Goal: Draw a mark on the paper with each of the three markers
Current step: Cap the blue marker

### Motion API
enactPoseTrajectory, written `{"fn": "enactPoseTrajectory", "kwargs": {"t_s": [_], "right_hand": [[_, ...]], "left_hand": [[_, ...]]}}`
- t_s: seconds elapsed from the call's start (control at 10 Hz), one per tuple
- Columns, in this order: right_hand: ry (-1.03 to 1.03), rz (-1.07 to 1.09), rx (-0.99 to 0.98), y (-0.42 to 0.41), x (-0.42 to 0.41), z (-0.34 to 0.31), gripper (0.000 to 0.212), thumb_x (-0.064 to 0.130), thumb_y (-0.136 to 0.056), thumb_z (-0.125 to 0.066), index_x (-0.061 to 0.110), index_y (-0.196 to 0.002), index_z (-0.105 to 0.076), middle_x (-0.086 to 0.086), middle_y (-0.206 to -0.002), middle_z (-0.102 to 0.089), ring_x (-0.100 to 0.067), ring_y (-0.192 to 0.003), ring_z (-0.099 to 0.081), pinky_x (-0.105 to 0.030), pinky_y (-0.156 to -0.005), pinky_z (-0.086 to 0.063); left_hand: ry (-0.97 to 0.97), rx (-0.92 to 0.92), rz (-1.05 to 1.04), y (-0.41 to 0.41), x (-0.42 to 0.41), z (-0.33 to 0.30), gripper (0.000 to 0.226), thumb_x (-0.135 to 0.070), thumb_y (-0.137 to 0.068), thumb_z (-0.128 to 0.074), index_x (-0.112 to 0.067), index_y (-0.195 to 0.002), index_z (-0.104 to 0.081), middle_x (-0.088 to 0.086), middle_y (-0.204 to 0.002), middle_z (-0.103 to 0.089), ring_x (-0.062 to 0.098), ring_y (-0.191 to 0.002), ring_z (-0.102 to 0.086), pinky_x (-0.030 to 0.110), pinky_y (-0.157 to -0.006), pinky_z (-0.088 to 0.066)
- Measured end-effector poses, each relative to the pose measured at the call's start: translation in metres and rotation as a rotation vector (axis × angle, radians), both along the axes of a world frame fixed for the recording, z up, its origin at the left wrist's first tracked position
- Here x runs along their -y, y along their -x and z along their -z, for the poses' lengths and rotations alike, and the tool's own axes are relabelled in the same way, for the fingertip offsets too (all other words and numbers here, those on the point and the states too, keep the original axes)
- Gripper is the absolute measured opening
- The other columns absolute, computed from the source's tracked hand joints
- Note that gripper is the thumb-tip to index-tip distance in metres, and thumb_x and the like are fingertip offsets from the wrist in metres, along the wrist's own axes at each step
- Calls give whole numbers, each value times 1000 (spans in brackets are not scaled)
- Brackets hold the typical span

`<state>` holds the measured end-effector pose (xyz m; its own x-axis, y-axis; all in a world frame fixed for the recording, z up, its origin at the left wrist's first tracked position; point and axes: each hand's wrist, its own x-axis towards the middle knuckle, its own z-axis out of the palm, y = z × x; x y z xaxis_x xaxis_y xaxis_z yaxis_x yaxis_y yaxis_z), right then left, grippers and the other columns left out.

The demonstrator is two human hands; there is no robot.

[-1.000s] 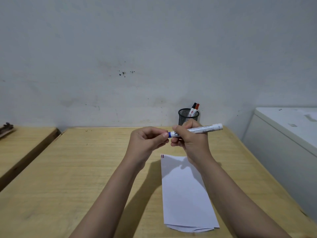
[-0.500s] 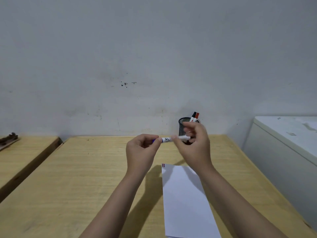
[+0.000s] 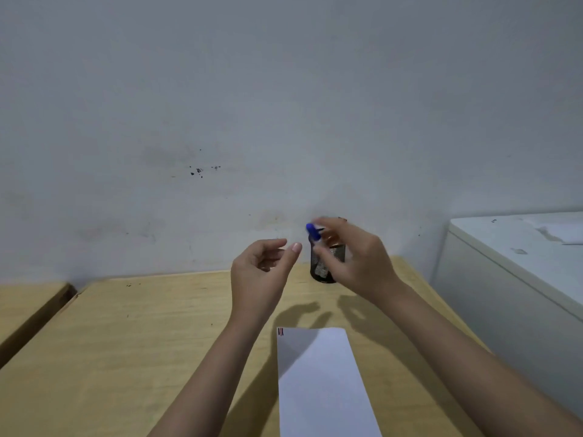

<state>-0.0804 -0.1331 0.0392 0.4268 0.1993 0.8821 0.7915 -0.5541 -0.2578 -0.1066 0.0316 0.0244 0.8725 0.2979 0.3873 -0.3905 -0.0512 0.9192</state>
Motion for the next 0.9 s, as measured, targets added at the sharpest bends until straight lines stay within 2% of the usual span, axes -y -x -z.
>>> {"fn": "enactPoseTrajectory", "kwargs": {"t_s": [0.1, 0.2, 0.3, 0.4, 0.5, 0.6, 0.7, 0.8, 0.9], "right_hand": [[-328, 62, -46, -30, 21, -13, 42, 6, -79, -72, 25, -115, -63, 10, -83, -68, -6, -74, -68, -21, -72, -56], [-599, 117, -127, -67, 36, -22, 38, 9, -79, -72, 27, -111, -65, 11, -76, -66, 0, -62, -63, -13, -65, -51], [-639, 180, -218, -95, 41, -15, 33, 7, -78, -72, 19, -108, -64, 9, -68, -65, 4, -54, -60, -9, -60, -48], [-567, 227, -346, -114, 39, 1, 31, 7, -77, -71, 21, -103, -60, 8, -64, -63, 3, -53, -61, -12, -57, -48], [-432, 305, -493, -126, 36, 16, 29, 5, -75, -69, 17, -99, -58, 5, -58, -61, -7, -55, -61, -23, -55, -47], [-292, 358, -580, -132, 34, 32, 28, 4, -75, -71, 10, -99, -57, -6, -62, -63, -17, -58, -61, -25, -51, -45], [-293, 402, -617, -134, 33, 40, 28, 7, -75, -73, 7, -97, -55, -18, -76, -66, -30, -71, -63, -34, -60, -50], [-264, 408, -651, -134, 29, 39, 39, 12, -77, -73, 8, -109, -51, -19, -92, -66, -33, -84, -62, -32, -64, -46], [-297, 465, -641, -119, 31, 25, 57, 23, -80, -73, 8, -126, -43, -17, -112, -58, -29, -96, -58, -33, -72, -44]], "left_hand": [[-113, -27, -21, -26, 7, 8, 20, -39, -73, -75, -25, -86, -70, -9, -85, -73, 2, -79, -68, 28, -73, -52], [-220, -79, 15, -58, 20, 17, 26, -40, -74, -73, -24, -94, -68, -9, -98, -70, 6, -91, -65, 21, -70, -46], [-366, -102, 15, -90, 35, 27, 28, -38, -76, -72, -23, -98, -64, -9, -104, -63, 10, -95, -60, 18, -70, -41], [-547, -91, -6, -116, 47, 40, 29, -31, -79, -69, -17, -104, -65, -2, -108, -62, 17, -102, -57, 26, -83, -44], [-669, -111, -42, -129, 54, 49, 26, -28, -82, -65, -13, -104, -67, 4, -112, -64, 22, -104, -58, 35, -87, -48], [-661, -89, -127, -134, 56, 50, 16, -27, -83, -63, -14, -90, -69, 2, -103, -66, 22, -96, -61, 33, -77, -49], [-687, -104, -156, -133, 58, 48, 16, -30, -83, -63, -15, -87, -68, 0, -102, -66, 22, -92, -62, 36, -74, -50], [-676, -153, -111, -134, 58, 44, 17, -31, -82, -64, -16, -91, -67, 0, -107, -64, 22, -93, -63, 36, -74, -52], [-675, -200, -3, -125, 53, 38, 30, -31, -81, -67, -16, -106, -62, 1, -116, -59, 21, -102, -60, 35, -81, -50]]}}
